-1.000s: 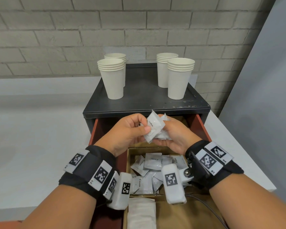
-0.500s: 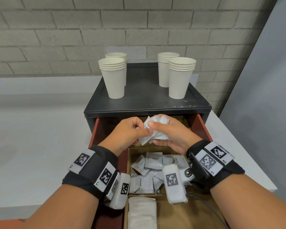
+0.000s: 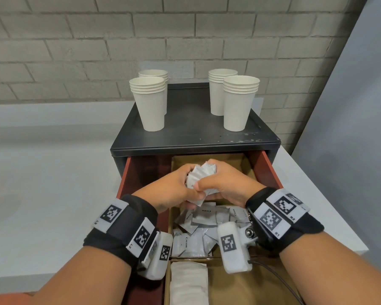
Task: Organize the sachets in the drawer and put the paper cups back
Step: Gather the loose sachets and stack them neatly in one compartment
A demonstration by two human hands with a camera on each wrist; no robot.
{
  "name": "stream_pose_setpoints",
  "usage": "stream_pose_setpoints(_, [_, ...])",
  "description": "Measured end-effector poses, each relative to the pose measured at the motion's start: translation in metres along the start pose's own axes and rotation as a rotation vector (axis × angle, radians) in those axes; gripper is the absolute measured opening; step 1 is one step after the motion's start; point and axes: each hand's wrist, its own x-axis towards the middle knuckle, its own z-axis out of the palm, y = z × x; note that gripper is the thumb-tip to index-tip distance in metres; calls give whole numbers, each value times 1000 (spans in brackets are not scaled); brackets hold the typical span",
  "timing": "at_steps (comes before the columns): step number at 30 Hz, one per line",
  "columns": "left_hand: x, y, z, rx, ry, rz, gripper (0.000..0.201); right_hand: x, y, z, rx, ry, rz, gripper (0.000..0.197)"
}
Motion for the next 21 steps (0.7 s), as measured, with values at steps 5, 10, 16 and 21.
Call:
stream_pose_setpoints(5, [1,-1,-1,-2,-27,-40,51,1,2,2,-170,26,-53,31])
stream_pose_setpoints(10, [3,-1,0,58,18,-15,44,1,0,3,-251,76,-74,31])
stream_pose_setpoints(16, [7,-2,1,45,63,-28,38,-2,-1,4,-318,137,-163,38])
stream_pose_setpoints(21, [9,-3,0,37,122,-38,34,-1,0,1,-329,214,-207,43])
